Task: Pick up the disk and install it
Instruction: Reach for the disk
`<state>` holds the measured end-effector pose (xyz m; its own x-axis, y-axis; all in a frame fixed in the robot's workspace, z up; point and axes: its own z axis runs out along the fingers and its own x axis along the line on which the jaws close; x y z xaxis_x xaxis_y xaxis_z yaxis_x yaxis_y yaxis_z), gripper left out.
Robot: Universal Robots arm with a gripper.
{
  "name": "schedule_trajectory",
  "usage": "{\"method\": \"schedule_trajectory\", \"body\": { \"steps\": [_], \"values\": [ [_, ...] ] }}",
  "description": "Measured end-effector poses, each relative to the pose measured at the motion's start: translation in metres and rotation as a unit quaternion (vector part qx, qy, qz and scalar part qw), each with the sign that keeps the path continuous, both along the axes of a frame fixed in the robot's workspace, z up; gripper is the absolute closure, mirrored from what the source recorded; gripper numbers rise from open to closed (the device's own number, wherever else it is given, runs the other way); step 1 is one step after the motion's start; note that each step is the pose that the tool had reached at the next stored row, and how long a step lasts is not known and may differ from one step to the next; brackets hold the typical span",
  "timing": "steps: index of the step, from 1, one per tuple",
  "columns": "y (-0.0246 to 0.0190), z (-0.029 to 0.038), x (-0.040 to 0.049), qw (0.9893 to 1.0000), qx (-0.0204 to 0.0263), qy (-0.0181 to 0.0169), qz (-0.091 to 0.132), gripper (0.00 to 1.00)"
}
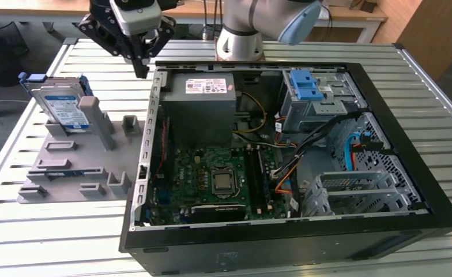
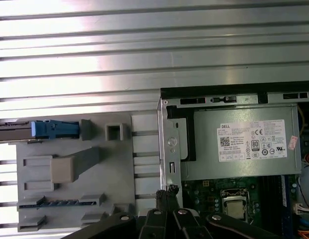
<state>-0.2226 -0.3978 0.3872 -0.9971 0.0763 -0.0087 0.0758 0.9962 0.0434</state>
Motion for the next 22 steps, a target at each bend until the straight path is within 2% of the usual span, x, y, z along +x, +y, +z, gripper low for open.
{"method": "schedule_trajectory", "body": {
  "steps": [22],
  "values": [
    [0.0007, -0.0010, -0.0130, 1.0000, 0.0001, 0.0014, 0.000, 0.89]
  ]
}}
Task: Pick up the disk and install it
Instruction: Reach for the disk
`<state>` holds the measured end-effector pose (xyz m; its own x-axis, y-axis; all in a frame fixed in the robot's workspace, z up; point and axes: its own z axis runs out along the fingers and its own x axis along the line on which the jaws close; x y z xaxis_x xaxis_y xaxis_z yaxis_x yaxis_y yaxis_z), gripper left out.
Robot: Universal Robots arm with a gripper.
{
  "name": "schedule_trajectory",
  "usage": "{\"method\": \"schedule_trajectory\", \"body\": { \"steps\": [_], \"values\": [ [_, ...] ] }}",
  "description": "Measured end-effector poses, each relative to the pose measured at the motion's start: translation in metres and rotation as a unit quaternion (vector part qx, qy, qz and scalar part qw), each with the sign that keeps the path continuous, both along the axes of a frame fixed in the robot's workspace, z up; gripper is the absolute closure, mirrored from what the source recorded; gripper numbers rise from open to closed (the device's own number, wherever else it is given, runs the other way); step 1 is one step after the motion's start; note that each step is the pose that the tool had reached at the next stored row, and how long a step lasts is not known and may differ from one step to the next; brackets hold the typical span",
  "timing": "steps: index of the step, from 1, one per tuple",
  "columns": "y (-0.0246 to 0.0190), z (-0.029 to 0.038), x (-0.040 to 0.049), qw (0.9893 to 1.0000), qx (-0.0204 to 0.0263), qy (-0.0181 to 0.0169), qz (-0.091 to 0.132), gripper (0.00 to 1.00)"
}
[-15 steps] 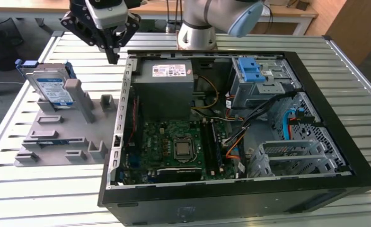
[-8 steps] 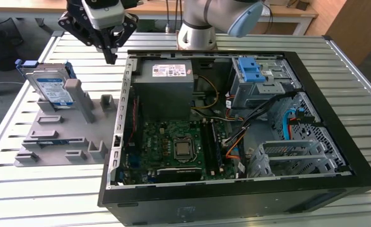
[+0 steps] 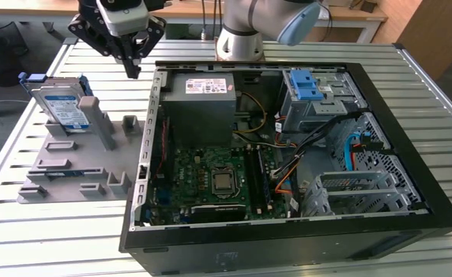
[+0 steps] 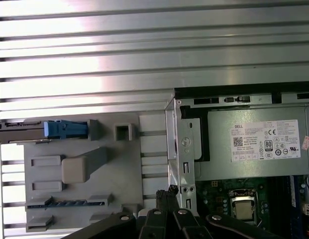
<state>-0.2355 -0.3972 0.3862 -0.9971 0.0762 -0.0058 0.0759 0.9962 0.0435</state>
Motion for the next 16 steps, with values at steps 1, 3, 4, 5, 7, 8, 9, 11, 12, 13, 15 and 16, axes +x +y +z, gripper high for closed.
{"method": "schedule_trajectory", "body": {
  "steps": [1, 3, 4, 5, 7, 8, 9, 11, 12, 13, 15, 16],
  "values": [
    [0.0000, 0.0000, -0.0003, 1.0000, 0.0000, 0.0001, 0.000, 0.89],
    [0.0000, -0.0001, -0.0011, 1.0000, 0.0000, 0.0002, 0.000, 0.89],
    [0.0000, -0.0001, -0.0015, 1.0000, 0.0000, 0.0002, 0.000, 0.89],
    [0.0000, -0.0002, -0.0020, 1.0000, 0.0000, 0.0003, 0.000, 0.89],
    [0.0000, -0.0002, -0.0027, 1.0000, 0.0000, 0.0004, 0.000, 0.89],
    [0.0000, -0.0003, -0.0032, 1.0000, 0.0000, 0.0004, 0.000, 0.89],
    [0.0000, -0.0003, -0.0036, 1.0000, 0.0000, 0.0004, 0.000, 0.89],
    [0.0001, -0.0004, -0.0044, 1.0000, 0.0000, 0.0005, 0.000, 0.89],
    [0.0001, -0.0004, -0.0049, 1.0000, 0.0000, 0.0005, 0.000, 0.89],
    [0.0001, -0.0005, -0.0053, 1.0000, 0.0000, 0.0005, 0.000, 0.89],
    [0.0001, -0.0005, -0.0060, 1.0000, 0.0000, 0.0007, 0.000, 0.89],
    [0.0001, -0.0005, -0.0064, 1.0000, 0.0000, 0.0007, 0.000, 0.89]
  ]
}}
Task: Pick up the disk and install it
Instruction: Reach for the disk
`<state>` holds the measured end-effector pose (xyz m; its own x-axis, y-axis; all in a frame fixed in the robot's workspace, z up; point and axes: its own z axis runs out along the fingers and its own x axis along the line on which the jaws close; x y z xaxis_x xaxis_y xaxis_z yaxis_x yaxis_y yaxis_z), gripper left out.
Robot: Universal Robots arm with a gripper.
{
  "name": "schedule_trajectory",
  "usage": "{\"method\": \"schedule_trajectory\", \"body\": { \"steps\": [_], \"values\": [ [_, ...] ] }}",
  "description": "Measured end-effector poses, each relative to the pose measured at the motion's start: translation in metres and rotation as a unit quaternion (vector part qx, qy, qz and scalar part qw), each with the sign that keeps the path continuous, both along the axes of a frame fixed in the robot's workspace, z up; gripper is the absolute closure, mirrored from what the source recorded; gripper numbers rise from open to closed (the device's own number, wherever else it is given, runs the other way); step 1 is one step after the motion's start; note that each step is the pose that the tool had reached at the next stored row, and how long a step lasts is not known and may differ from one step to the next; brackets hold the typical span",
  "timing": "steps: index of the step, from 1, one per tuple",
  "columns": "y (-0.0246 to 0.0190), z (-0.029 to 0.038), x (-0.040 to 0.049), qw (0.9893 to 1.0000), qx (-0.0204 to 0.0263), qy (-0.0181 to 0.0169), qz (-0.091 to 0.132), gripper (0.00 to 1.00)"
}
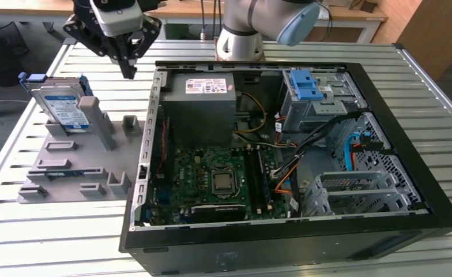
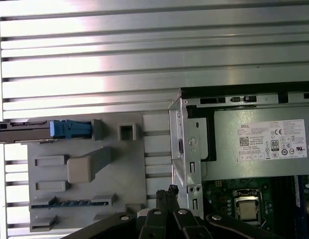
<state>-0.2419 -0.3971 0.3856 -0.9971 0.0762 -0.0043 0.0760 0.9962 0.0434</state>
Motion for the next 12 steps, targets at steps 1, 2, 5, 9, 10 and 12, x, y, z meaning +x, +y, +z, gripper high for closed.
{"method": "schedule_trajectory", "body": {
  "steps": [1, 2, 5, 9, 10, 12],
  "values": [
    [0.0000, 0.0000, -0.0004, 1.0000, 0.0000, 0.0001, 0.000, 0.89],
    [0.0000, -0.0001, -0.0007, 1.0000, 0.0000, 0.0001, 0.000, 0.89],
    [0.0000, -0.0002, -0.0019, 1.0000, 0.0000, 0.0003, 0.000, 0.89],
    [0.0000, -0.0003, -0.0034, 1.0000, 0.0000, 0.0006, 0.000, 0.89],
    [0.0001, -0.0003, -0.0037, 1.0000, 0.0000, 0.0006, 0.000, 0.89],
    [0.0001, -0.0004, -0.0044, 1.0000, 0.0000, 0.0007, 0.000, 0.89]
  ]
}}
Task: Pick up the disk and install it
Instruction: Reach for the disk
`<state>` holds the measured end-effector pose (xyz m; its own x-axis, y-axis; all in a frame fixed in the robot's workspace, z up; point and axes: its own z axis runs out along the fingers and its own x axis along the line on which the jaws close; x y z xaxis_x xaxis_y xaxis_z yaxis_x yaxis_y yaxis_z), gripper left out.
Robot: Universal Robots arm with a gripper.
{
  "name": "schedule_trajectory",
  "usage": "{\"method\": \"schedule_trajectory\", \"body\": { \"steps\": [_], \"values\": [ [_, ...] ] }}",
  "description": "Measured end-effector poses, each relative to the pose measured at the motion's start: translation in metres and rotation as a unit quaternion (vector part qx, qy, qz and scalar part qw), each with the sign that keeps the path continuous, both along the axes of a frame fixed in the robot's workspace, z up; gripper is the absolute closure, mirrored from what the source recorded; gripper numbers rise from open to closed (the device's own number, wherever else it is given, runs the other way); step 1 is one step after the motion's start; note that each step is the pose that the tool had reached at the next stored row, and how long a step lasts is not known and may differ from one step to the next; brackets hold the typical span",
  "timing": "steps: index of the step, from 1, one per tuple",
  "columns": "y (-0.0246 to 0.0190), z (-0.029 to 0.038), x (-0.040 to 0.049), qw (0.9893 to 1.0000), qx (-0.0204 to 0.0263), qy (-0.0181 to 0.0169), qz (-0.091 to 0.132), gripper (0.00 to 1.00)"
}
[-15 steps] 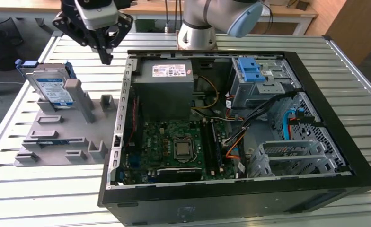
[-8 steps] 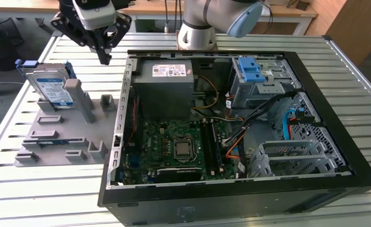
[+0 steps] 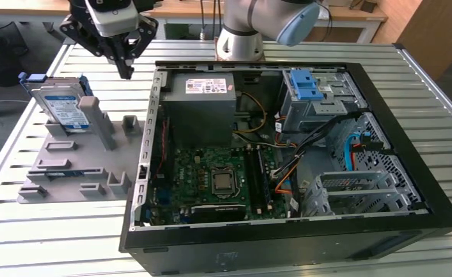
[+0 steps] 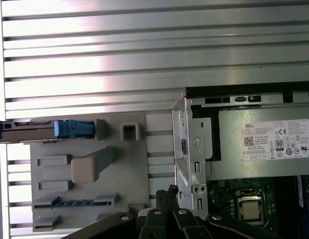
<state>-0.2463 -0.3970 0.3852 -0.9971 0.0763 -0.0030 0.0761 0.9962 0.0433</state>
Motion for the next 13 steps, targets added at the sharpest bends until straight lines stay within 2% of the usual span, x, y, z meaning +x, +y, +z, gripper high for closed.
{"method": "schedule_trajectory", "body": {
  "steps": [13],
  "values": [
    [0.0000, -0.0004, -0.0050, 1.0000, 0.0000, 0.0006, 0.000, 0.89]
  ]
}}
